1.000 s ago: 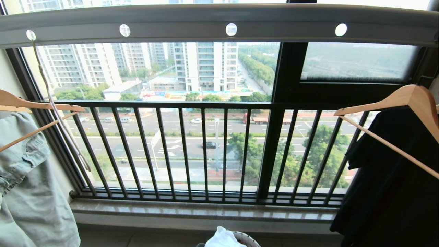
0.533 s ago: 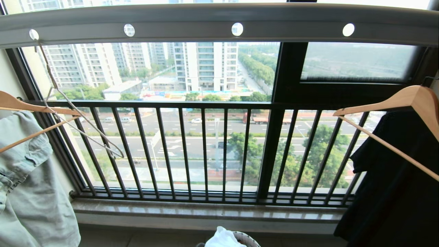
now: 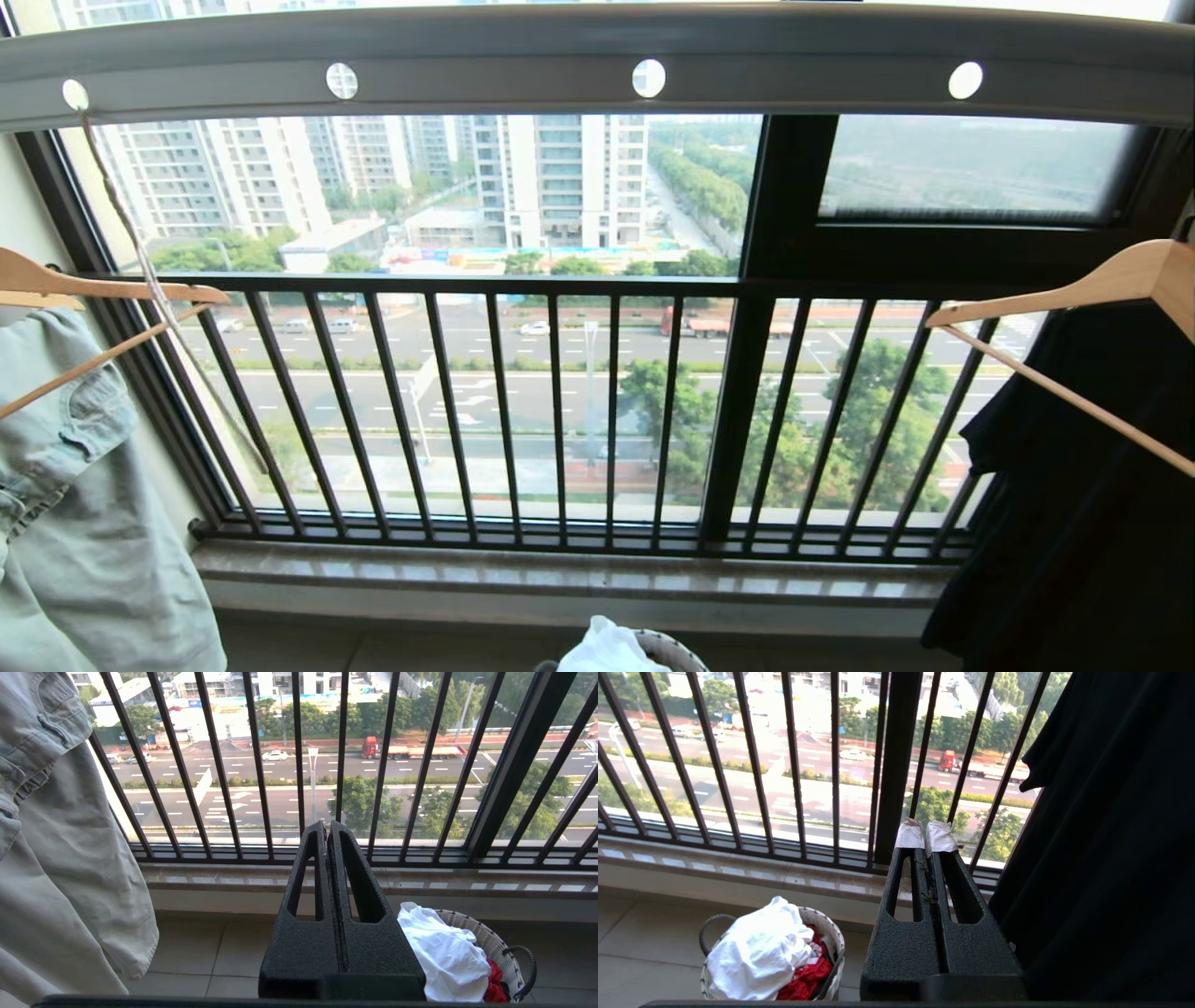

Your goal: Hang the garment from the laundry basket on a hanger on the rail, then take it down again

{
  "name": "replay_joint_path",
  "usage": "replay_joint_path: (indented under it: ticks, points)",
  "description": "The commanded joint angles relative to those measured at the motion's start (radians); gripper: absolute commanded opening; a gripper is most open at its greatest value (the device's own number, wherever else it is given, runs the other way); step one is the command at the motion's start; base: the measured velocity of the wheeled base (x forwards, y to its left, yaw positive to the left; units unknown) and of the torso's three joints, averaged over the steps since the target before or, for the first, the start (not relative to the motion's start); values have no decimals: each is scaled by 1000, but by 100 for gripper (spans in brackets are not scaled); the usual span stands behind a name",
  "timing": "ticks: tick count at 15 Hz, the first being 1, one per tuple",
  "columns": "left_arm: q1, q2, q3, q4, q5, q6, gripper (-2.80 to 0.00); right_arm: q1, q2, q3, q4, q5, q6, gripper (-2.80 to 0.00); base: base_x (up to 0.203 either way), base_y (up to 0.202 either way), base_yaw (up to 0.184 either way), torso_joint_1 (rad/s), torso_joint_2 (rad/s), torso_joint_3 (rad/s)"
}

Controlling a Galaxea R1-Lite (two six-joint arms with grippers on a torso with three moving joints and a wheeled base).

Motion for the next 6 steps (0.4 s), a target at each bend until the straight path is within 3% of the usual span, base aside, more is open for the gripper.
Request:
replay_joint_path:
  ticks: [1, 6]
  points:
    - [0, 0, 0, 0, 0, 0, -280, 0, 3, 0, 0, 1, 10, -280, 0, 0, 0, 0, 0, 0]
    - [0, 0, 0, 0, 0, 0, -280, 0, 2, 0, -1, 1, 21, -280, 0, 0, 0, 0, 0, 0]
